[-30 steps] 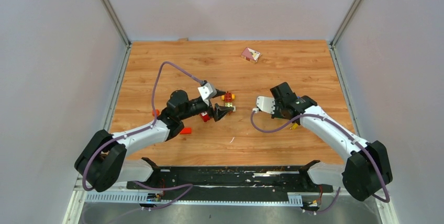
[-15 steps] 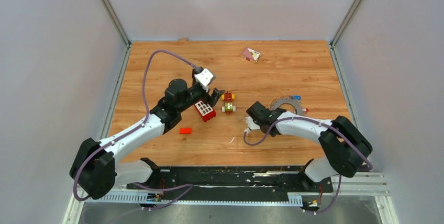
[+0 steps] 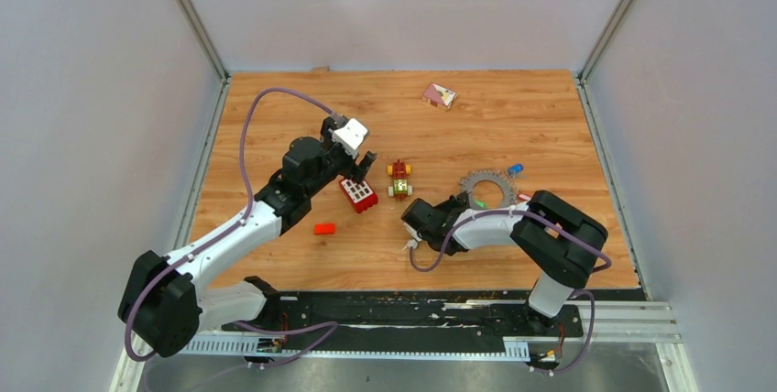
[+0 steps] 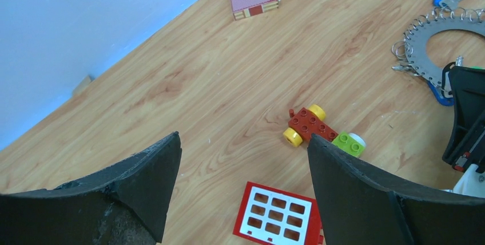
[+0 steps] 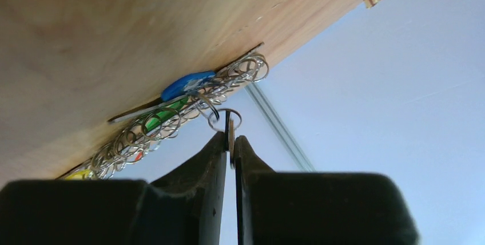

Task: Put the keys on the keyring

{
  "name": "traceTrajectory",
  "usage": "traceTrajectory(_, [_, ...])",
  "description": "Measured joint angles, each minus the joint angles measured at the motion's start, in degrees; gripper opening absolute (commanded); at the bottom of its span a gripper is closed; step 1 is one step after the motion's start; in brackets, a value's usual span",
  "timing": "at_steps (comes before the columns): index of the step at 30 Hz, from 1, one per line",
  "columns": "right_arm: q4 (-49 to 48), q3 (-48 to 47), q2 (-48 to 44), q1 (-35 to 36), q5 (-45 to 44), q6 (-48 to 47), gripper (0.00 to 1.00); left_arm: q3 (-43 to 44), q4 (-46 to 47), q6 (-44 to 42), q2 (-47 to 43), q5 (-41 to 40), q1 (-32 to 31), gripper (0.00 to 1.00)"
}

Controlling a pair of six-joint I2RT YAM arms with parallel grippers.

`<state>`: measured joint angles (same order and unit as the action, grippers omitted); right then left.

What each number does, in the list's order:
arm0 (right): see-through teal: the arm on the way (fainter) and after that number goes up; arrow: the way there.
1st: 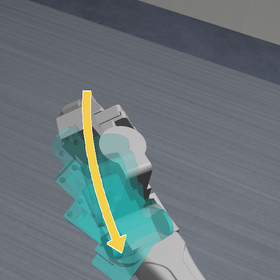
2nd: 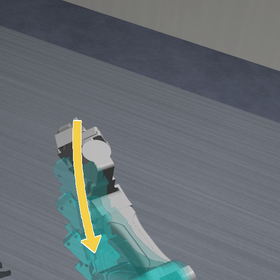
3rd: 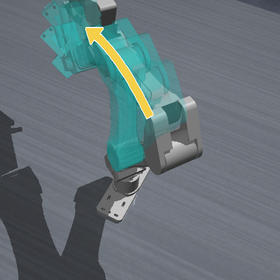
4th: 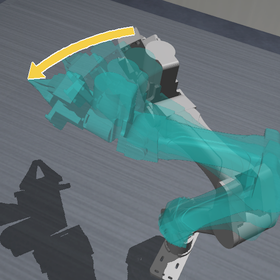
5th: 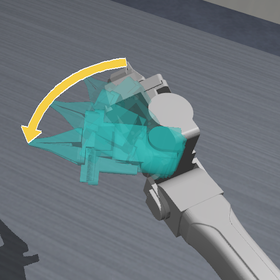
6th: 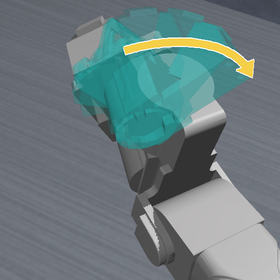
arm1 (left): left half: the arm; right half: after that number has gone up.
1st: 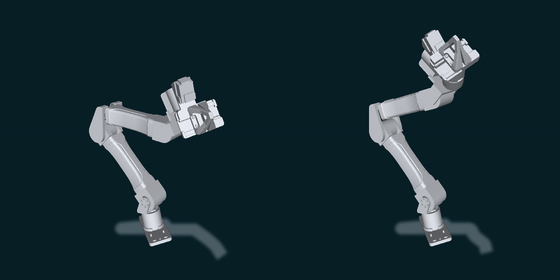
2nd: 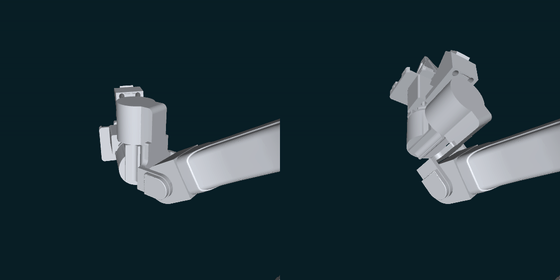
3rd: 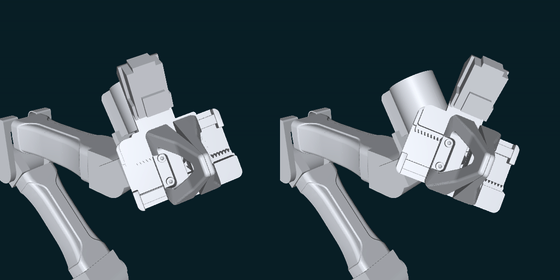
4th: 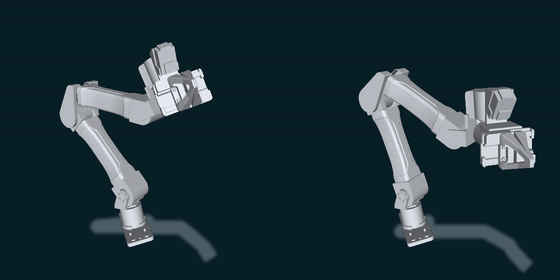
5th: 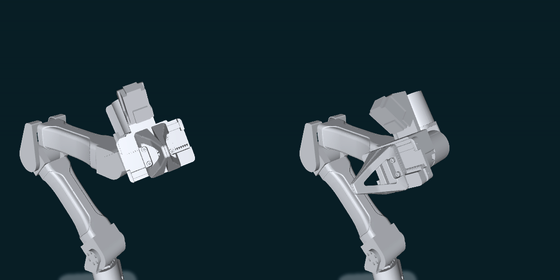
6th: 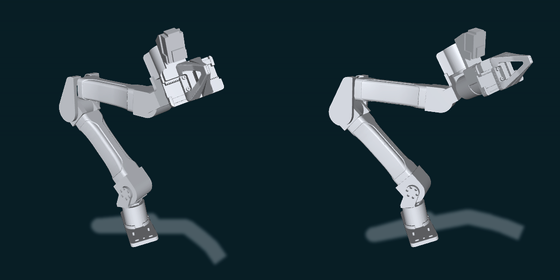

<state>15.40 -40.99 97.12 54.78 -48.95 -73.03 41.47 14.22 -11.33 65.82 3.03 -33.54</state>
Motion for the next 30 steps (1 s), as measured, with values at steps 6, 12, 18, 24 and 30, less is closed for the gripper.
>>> traceTrajectory(6, [-9.6,-0.7,3.0,1.1,-2.3,-2.6,0.35,0.0,-0.4,-0.9,0.0,-0.5,0.2,0.88])
traceTrajectory(12, [-15.6,-0.7,4.6,1.7,-3.7,-4.7,0.51,0.0,-0.8,-1.0,0.0,-0.6,0.2,0.88])
traceTrajectory(18, [-12.9,-1.2,4.2,1.8,-2.6,-2.3,0.7,0.0,-0.8,-1.2,0.0,-0.7,0.3,0.91])
traceTrajectory(24, [-4.8,-3.6,-3.0,0.1,3.5,5.4,1.0,0.0,-0.9,-1.0,-0.8,-2.6,0.8,1.0])
traceTrajectory(30, [-0.4,-8.2,-14.0,-6.9,12.6,13.5,1.0,1.4,-2.8,-1.3,-2.6,-6.4,1.9,1.0])
